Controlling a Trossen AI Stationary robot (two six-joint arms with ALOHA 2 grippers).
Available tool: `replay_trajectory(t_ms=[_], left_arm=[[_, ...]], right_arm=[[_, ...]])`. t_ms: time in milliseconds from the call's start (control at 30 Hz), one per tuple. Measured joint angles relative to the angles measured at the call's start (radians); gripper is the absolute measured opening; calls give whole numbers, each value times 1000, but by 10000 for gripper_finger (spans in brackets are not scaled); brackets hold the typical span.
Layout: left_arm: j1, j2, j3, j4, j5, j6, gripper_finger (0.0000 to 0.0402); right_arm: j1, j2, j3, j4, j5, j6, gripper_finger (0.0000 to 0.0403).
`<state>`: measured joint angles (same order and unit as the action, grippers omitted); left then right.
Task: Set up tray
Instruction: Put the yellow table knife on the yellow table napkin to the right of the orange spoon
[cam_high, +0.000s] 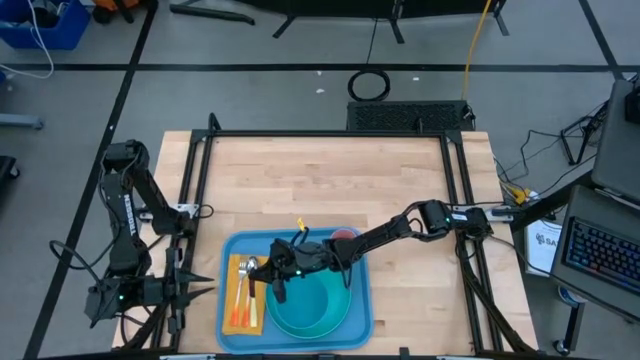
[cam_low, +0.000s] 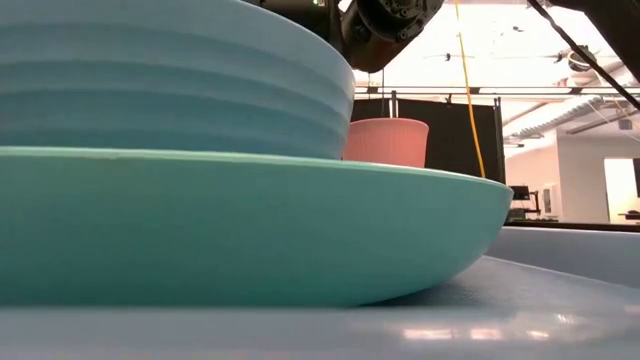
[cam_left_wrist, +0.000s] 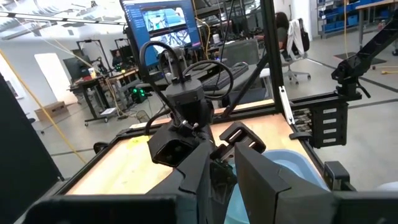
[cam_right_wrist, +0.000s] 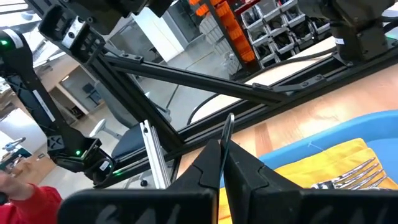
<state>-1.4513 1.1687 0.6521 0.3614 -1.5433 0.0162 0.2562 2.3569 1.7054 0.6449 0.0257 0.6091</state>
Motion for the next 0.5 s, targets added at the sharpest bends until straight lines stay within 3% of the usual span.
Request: replay_trajectory(t_ms=[500], left_arm=[[0, 0, 0, -46, 0, -47, 81]], right_arm=[[0, 0, -1, -11, 2, -22, 11]])
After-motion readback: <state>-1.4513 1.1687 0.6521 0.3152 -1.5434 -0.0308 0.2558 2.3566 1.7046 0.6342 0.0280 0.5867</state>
